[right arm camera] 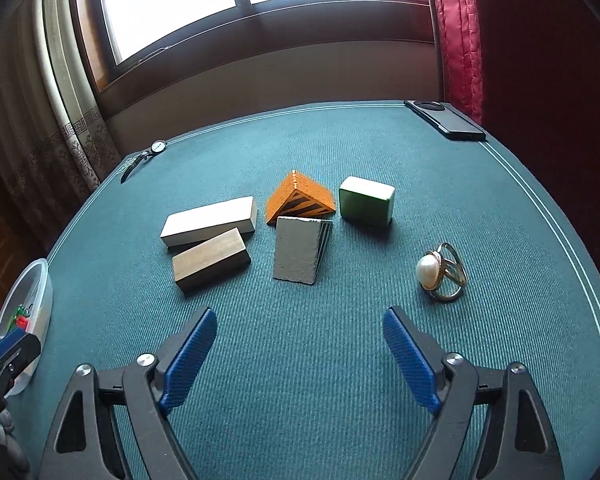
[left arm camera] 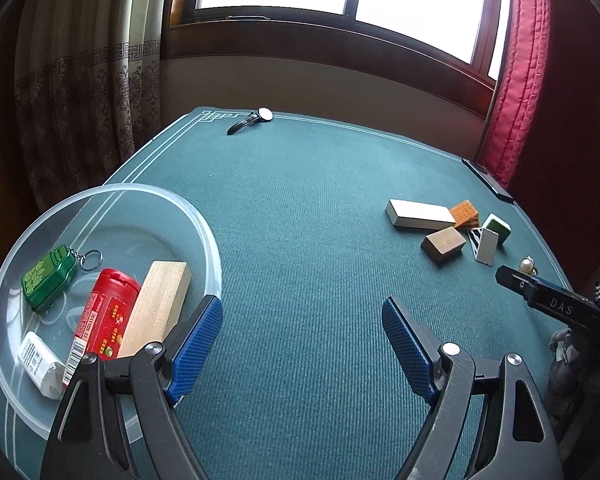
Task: Organize rigid objects
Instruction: 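Move the open right tool toward the grey stone block, then close the right tool on the grey stone block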
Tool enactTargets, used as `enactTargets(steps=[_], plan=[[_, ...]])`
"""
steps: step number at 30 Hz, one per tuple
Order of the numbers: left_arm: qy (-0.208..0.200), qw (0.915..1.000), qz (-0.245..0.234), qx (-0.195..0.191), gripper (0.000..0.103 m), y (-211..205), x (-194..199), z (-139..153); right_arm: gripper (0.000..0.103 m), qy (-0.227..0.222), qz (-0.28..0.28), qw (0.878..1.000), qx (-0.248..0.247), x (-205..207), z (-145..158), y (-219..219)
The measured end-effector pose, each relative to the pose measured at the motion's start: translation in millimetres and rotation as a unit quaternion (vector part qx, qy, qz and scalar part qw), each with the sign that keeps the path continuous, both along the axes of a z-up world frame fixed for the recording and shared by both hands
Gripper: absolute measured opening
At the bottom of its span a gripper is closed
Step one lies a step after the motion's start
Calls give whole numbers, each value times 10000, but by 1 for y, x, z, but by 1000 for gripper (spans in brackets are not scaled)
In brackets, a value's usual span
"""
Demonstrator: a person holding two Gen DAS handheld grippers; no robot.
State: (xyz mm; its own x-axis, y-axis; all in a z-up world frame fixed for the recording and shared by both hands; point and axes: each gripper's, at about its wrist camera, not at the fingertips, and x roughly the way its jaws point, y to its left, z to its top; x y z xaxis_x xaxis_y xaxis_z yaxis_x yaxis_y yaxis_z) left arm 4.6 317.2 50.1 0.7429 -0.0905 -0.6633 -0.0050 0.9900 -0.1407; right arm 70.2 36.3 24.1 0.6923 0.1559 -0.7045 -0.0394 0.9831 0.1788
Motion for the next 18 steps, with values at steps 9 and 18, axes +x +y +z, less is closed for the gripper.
enactTargets(steps=[9, 18], plan=[[111, 9999, -49, -26, 83, -2, 6, -5, 63, 12, -161, 9996, -222, 37, -2, 12], [214, 9997, -116, -36, 83, -6, 14, -9, 40, 164, -302, 9985, -426, 58, -9, 11]])
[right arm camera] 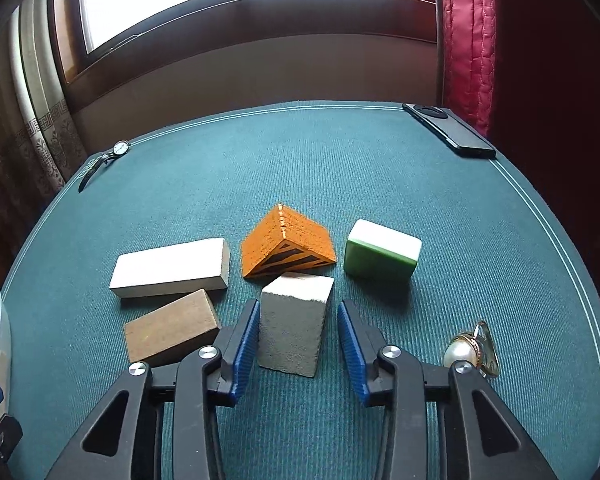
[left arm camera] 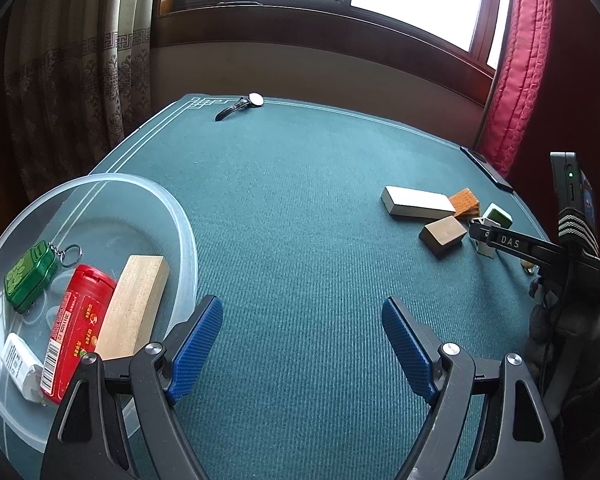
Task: Organize rigid objects
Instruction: 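Close the right tool on the grey stone block, then move the left tool to the dark brown wooden block and grasp it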
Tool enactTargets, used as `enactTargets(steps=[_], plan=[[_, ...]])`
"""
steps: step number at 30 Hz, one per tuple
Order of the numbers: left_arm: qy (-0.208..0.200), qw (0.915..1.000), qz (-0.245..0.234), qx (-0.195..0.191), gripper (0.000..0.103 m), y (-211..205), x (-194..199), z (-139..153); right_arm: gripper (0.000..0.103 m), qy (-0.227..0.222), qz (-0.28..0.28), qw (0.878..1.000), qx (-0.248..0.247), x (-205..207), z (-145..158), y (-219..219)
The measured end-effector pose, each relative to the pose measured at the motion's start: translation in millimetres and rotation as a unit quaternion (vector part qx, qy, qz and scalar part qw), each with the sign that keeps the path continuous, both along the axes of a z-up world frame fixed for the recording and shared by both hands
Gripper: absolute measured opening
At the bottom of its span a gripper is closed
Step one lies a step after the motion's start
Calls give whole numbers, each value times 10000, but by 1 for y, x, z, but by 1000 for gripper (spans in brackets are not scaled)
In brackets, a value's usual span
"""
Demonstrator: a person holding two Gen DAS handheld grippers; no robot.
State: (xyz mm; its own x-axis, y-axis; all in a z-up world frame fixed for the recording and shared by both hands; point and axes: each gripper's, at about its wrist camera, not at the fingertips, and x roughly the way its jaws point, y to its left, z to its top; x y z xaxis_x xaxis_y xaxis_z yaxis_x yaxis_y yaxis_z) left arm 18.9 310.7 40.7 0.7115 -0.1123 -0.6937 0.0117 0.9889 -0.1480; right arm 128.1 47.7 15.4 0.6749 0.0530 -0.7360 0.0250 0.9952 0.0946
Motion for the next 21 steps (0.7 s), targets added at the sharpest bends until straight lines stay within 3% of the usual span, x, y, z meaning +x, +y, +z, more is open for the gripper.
enactTargets(steps=[2, 12, 21], plan=[[6, 10000, -27, 2, 83, -3, 2, 1, 33, -2, -28, 10000, 0, -1, 0, -2], [121, 9997, -203, 8, 83, -21, 13, -2, 33, -16, 308, 9995, 20, -24, 1, -12], [449, 9979, -395, -236, 83, -54, 40, -8, 33, -21, 649, 9979, -2, -64, -2, -25]])
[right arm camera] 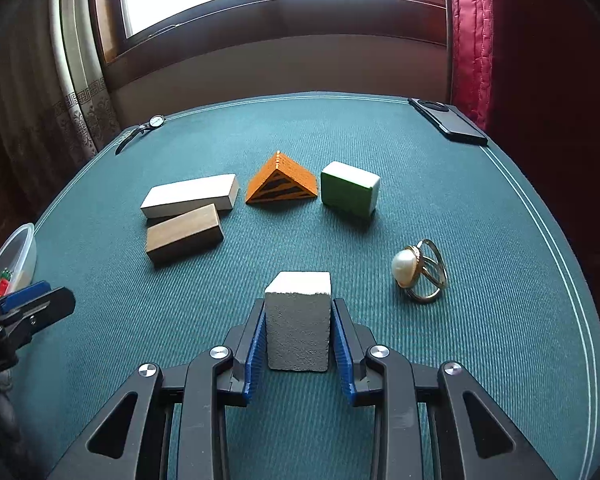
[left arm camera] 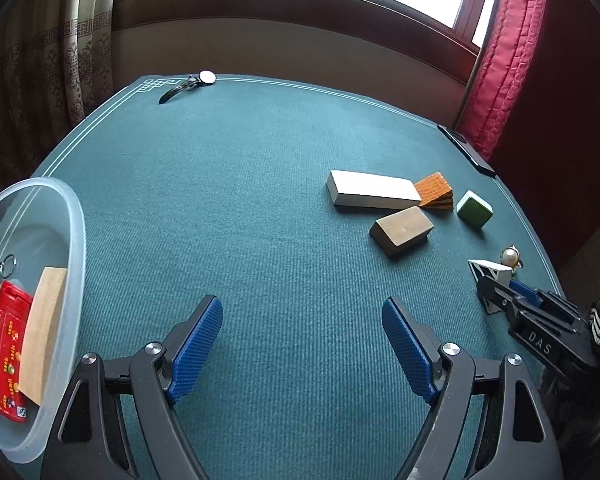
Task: Organize rigid objects
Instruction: 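Move the left tool to the dark brown wooden block and grasp it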
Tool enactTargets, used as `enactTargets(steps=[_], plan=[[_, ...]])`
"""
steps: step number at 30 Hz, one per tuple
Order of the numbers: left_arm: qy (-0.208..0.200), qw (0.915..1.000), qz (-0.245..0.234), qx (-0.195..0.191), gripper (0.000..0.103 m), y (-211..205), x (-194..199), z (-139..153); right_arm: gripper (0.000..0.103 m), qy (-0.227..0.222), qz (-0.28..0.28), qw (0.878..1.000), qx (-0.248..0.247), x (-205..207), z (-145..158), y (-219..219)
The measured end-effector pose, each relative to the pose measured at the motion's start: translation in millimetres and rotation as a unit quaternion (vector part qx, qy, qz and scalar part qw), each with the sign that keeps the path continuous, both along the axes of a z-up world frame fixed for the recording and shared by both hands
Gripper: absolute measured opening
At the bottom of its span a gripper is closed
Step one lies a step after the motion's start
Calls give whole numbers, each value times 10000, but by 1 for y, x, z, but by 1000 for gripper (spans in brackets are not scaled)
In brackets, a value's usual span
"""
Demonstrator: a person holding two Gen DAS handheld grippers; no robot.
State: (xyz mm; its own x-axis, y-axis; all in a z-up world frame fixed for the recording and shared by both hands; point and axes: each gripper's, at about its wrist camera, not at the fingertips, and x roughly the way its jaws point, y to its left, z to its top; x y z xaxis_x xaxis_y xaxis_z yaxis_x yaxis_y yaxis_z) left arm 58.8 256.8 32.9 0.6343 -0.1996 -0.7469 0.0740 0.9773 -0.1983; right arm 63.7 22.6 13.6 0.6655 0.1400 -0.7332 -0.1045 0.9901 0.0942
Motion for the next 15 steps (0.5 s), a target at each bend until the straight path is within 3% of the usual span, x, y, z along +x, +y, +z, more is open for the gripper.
enactTargets(steps=[8, 15], plan=[[41, 9997, -182, -155, 83, -42, 25, 3, 33, -10, 33, 9996, 287, -12, -2, -18], [49, 9994, -6, -339, 83, -65, 52, 2, 33, -22, 30, 9990, 442, -13, -3, -20]])
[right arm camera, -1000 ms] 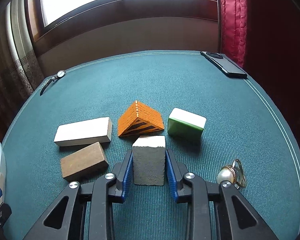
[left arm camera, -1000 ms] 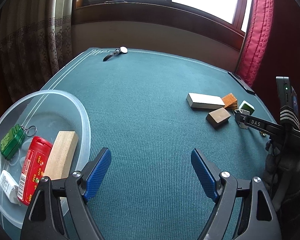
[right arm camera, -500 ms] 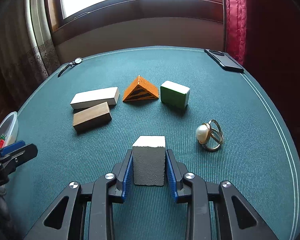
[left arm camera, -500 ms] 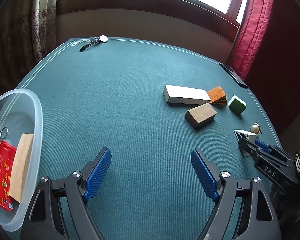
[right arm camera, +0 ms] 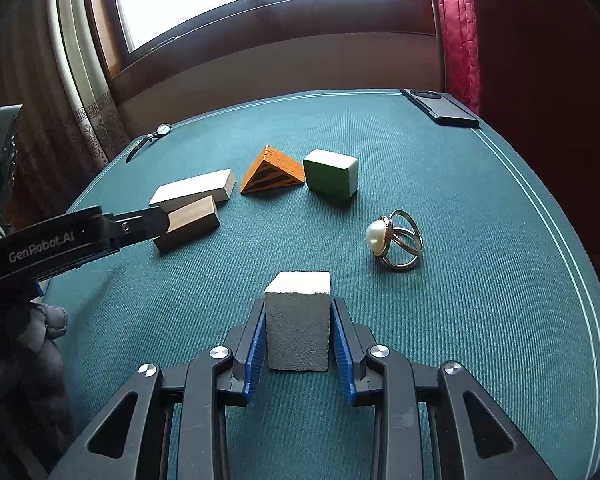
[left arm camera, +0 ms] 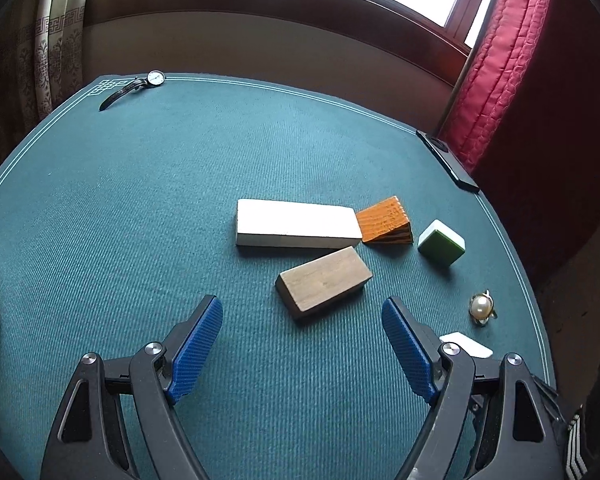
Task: Organize rigid objects
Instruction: 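Move the left tool to the dark brown wooden block and grasp it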
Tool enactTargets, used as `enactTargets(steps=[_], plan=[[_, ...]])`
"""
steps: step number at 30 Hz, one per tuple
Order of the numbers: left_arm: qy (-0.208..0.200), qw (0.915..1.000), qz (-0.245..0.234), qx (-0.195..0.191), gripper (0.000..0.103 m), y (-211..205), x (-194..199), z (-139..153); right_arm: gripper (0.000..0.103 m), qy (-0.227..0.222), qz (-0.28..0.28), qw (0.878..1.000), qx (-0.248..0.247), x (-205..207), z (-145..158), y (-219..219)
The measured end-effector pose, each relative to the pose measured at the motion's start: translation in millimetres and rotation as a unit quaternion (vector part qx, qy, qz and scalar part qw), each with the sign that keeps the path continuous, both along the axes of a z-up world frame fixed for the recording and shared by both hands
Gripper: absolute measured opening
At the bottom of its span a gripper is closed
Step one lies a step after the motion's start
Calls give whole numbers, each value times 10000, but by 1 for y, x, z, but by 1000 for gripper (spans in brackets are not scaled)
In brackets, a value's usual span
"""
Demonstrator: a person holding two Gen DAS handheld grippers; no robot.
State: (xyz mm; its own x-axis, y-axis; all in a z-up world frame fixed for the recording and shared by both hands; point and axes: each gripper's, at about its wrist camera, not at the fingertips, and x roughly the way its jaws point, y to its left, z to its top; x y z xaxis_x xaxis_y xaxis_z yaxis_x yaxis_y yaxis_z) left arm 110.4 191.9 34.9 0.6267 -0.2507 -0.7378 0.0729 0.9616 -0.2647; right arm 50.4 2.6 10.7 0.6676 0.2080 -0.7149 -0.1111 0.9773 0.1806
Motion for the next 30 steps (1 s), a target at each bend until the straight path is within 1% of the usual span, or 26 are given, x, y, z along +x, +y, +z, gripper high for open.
enactTargets(steps=[9, 13, 19, 23, 25, 27, 29, 30], plan=[[66, 9998, 185, 18, 83, -19, 24, -10, 33, -14, -10, 10000, 73, -3, 0, -1], [-16, 9995, 239, 229, 83, -30, 32, -12, 33, -14, -7, 10000, 79, -3, 0, -1], [-156, 9959, 137, 876, 84, -43, 37, -17, 33, -13, -8, 10000, 77, -3, 0, -1], [-158, 9960, 52, 875, 83, -41, 37, -18, 33, -14, -9, 10000, 74, -3, 0, -1], [-142, 9950, -33, 989, 82, -42, 36, -18, 33, -15, -11, 10000, 73, -3, 0, -1], [-154, 9937, -75, 1108, 77, -42, 35, -18, 33, -15, -15, 10000, 73, -3, 0, -1], [-174, 9932, -138, 1143, 70, -40, 32, -17, 33, -16, -23, 10000, 80, -3, 0, -1], [-181, 9930, -167, 1153, 68, -38, 30, -17, 33, -17, -28, 10000, 82, -3, 0, -2]])
